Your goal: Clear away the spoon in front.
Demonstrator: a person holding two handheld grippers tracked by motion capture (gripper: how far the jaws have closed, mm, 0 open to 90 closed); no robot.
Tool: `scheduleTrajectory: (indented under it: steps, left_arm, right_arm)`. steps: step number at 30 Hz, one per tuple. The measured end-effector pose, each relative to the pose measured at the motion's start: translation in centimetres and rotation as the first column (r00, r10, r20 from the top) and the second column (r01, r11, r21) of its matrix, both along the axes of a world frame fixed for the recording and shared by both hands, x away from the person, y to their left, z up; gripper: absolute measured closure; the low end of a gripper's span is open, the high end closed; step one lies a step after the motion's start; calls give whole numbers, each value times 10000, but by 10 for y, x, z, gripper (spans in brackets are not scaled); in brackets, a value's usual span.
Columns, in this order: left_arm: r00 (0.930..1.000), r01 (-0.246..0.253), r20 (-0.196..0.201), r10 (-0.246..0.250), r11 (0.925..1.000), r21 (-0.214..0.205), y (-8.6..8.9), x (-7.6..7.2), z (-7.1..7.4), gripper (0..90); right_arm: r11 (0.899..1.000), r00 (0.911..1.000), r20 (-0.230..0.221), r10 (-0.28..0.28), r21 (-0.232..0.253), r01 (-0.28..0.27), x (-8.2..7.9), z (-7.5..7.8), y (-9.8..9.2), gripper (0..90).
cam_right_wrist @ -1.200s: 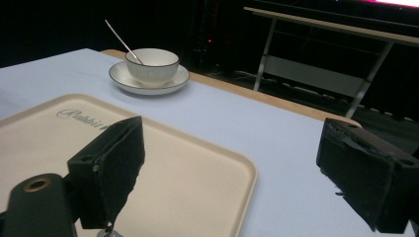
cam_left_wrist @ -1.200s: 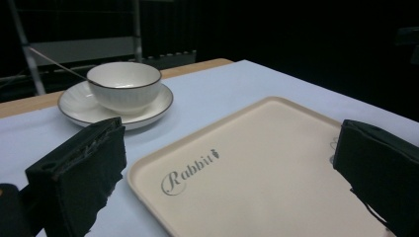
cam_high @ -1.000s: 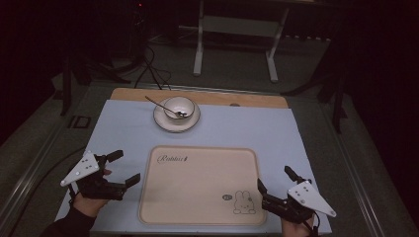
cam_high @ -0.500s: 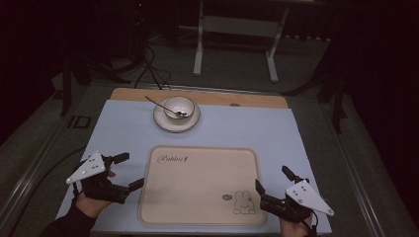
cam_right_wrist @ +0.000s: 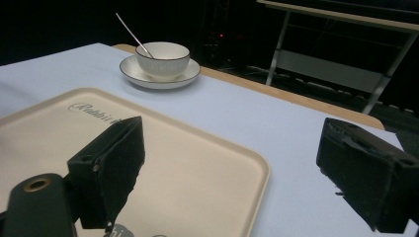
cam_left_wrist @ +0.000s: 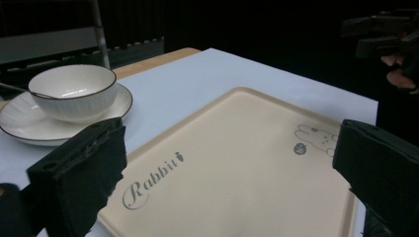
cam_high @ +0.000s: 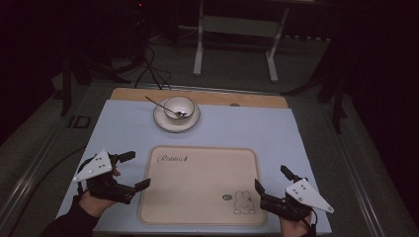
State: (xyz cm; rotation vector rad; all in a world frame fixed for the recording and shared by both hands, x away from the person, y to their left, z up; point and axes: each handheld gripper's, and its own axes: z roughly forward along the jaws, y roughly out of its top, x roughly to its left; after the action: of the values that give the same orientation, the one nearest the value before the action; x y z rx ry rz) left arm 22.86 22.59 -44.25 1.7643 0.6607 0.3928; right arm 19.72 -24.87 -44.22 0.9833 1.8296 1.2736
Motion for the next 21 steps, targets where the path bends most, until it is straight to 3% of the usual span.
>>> scheduleTrajectory:
  steps: [8, 15, 21]
  left_arm:
    - [9997, 227, -12, -226, 9986, 472, -8, 10, 12, 10]
    - [9999, 84, 132, -93, 9976, 693, -13, 23, 25, 11]
    - [9998, -147, 102, 142, 9987, 485, -9, 39, 36, 15]
  right_arm:
    - [10000, 9999, 126, 34, -92, -33, -2, 1, 4, 112]
    - [9998, 9998, 156, 144, -158, -141, -2, 1, 7, 112]
    - [9997, 9997, 131, 184, -136, -182, -1, 0, 8, 112]
